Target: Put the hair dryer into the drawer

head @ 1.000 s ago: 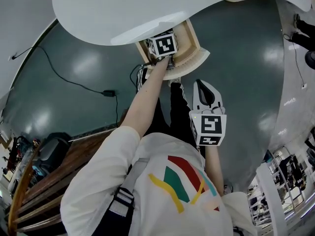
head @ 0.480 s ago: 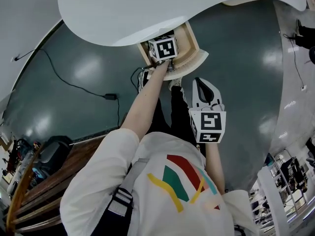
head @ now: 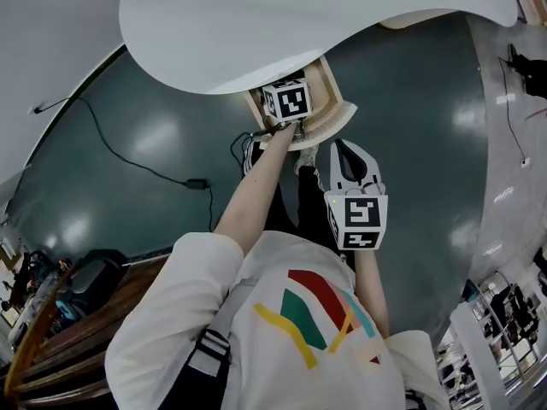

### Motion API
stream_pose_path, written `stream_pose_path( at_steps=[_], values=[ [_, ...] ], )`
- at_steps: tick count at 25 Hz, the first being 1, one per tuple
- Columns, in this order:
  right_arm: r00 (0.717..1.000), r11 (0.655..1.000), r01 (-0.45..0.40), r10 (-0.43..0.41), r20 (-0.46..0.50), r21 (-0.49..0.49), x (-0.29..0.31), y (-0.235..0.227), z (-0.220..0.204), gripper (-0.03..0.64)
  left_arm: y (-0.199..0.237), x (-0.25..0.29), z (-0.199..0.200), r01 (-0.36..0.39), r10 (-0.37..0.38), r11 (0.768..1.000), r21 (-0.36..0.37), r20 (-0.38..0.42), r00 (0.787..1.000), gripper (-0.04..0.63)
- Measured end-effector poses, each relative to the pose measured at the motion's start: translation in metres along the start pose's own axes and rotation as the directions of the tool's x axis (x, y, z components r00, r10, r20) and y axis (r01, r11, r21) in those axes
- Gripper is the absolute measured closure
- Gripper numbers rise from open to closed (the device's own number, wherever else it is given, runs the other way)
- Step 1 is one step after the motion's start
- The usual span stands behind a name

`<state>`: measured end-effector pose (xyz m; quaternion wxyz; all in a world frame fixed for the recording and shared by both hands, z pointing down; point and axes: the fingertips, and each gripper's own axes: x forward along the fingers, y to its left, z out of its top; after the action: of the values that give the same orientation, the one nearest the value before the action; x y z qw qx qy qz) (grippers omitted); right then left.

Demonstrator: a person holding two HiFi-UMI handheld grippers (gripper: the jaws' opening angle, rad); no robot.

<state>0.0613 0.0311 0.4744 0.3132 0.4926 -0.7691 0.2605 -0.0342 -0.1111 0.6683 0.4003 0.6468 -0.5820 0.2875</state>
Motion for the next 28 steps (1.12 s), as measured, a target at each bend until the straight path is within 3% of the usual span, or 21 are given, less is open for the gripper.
stream_pose_path(
  at_steps=[16, 20, 25, 28],
  values=[
    [0.992, 0.997, 0.072, -0.072, 0.106, 0.002, -0.019, -0.018, 0.047, 0.606, -0.046, -0.059, -0.001, 0.104, -0.105, 0.994, -0.024, -0.019, 0.994, 0.308],
    [0.984, 0.994, 0.107, -0.107, 0.144, 0.01, -0.03, -0.031, 0.061, 0.606, -0.063, -0.092, 0.004, 0.152, -0.152, 0.988, -0.041, 0.013, 0.988, 0.308],
    [0.969, 0.99, 0.136, -0.139, 0.202, 0.032, -0.045, -0.047, 0.084, 0.606, -0.084, -0.148, 0.034, 0.227, -0.231, 0.973, 0.045, 0.11, 0.967, 0.316],
    [0.959, 0.989, 0.14, -0.147, 0.241, 0.045, -0.054, -0.051, 0.098, 0.606, -0.088, -0.182, 0.049, 0.266, -0.27, 0.963, 0.048, 0.155, 0.95, 0.365]
  ],
)
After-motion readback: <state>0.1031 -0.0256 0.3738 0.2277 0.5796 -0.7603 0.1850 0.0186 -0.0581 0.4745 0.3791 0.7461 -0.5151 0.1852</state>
